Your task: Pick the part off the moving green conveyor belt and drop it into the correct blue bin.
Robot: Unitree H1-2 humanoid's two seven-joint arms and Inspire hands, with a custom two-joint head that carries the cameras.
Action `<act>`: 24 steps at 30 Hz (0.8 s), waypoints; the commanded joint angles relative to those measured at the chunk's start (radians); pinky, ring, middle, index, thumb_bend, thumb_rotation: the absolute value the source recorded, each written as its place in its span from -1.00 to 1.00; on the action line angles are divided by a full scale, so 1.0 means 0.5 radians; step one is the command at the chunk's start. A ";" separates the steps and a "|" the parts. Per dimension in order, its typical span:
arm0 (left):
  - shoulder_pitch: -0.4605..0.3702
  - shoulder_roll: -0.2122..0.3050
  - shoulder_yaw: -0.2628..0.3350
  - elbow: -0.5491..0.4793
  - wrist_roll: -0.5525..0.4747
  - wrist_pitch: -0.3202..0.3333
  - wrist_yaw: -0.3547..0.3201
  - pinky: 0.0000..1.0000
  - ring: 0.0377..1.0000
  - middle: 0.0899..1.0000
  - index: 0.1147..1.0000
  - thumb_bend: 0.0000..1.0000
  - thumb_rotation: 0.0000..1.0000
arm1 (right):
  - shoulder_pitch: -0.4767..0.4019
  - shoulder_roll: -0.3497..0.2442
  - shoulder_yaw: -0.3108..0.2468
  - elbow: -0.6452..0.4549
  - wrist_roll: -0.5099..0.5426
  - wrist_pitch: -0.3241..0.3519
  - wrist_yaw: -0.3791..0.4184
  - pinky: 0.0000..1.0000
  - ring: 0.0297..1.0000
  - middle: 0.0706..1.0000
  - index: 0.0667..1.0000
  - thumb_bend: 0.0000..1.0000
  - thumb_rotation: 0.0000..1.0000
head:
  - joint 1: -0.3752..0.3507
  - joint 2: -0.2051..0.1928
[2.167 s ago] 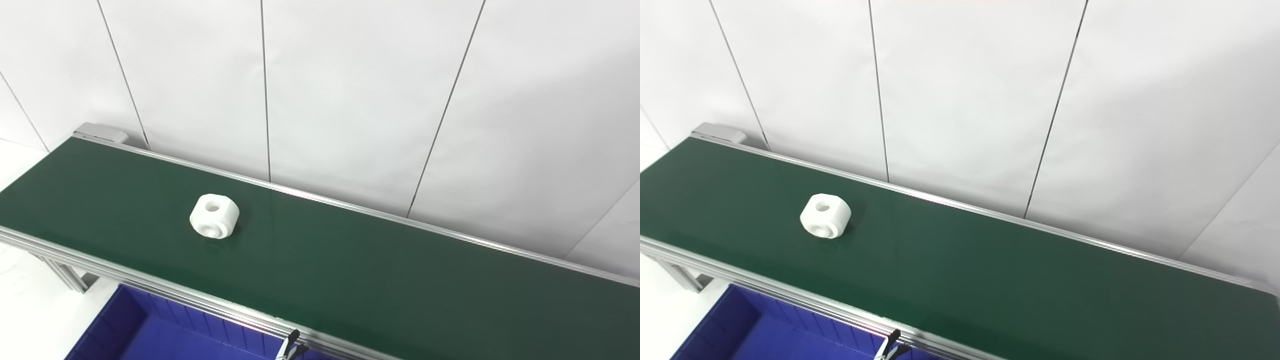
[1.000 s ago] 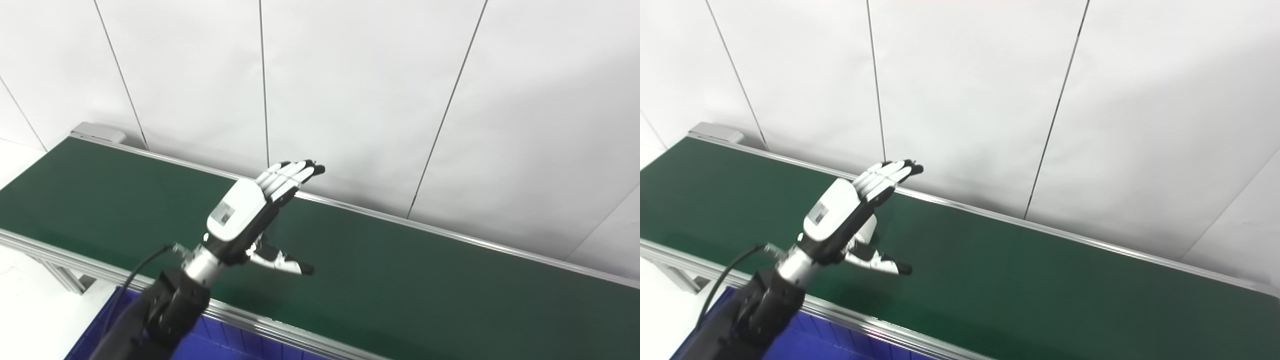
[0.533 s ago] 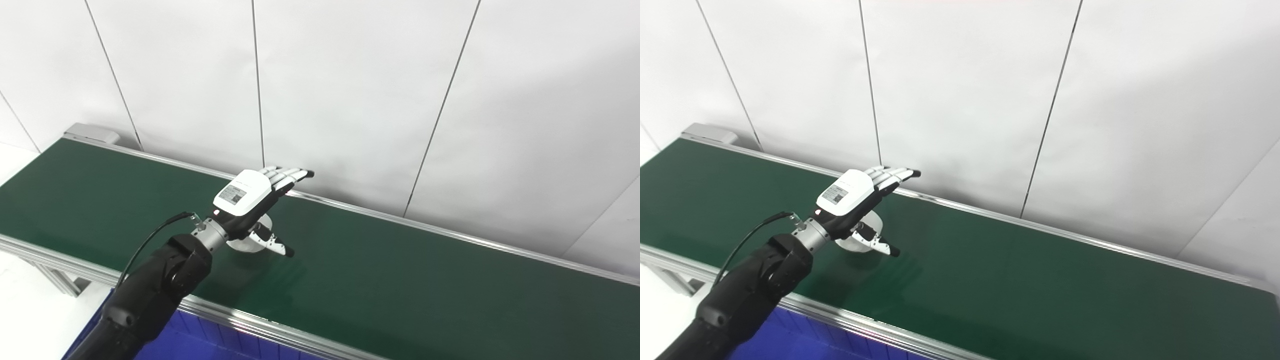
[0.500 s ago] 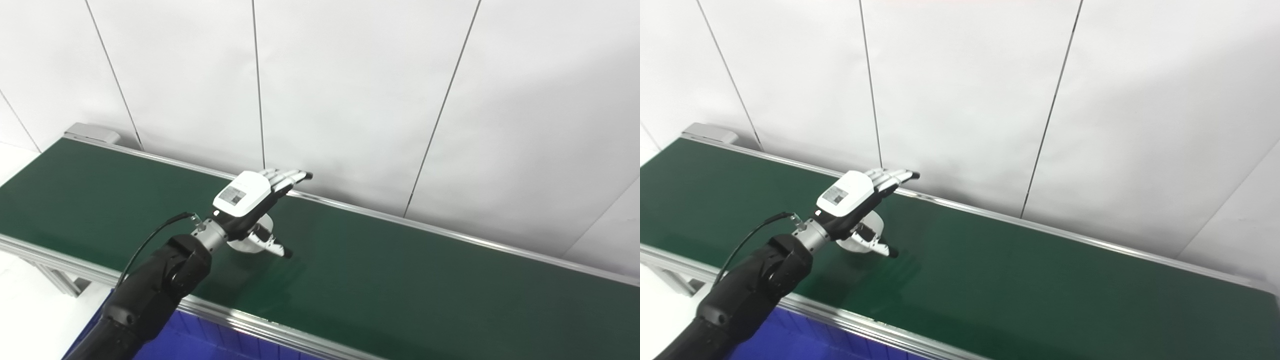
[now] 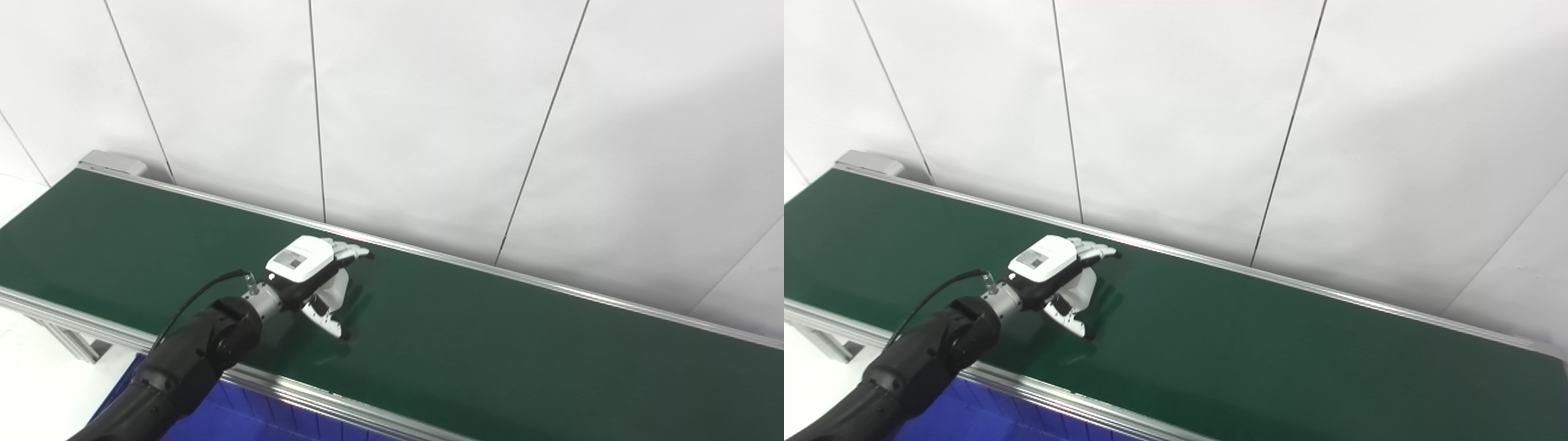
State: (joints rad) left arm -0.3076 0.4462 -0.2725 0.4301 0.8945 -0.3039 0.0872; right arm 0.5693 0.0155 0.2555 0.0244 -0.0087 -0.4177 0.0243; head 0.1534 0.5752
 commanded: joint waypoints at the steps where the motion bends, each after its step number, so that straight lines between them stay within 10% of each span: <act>1: -0.084 0.067 -0.013 0.012 0.056 0.062 0.083 0.64 0.62 0.62 0.55 1.00 -0.65 | 0.025 0.013 0.014 -0.068 0.014 -0.104 0.028 1.00 1.00 1.00 1.00 0.37 0.97 | -0.002 0.010; 8: -0.141 0.068 -0.071 0.102 -0.005 0.045 0.119 -0.02 0.02 0.08 0.04 0.98 -0.99 | 0.039 0.013 0.019 -0.087 0.019 -0.104 0.035 1.00 1.00 1.00 1.00 0.37 0.99 | 0.000 0.021; 10: -0.151 0.070 -0.080 0.106 -0.034 0.036 0.105 -0.24 -0.17 -0.07 -0.13 0.16 -1.00 | 0.040 0.014 0.021 -0.090 0.013 -0.104 0.031 1.00 1.00 1.00 1.00 0.37 1.00 | -0.003 0.023; 24: -0.182 0.141 -0.135 0.061 -0.026 0.089 0.051 -0.19 -0.17 -0.06 -0.17 0.01 -1.00 | 0.049 0.020 0.030 -0.099 0.029 -0.104 0.038 1.00 1.00 1.00 1.00 0.37 1.00 | -0.008 0.033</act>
State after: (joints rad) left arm -0.3633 0.4815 -0.3456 0.4702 0.8797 -0.2744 0.1186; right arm 0.5796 0.0178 0.2658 -0.0013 -0.0040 -0.4177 0.0272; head 0.1488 0.5921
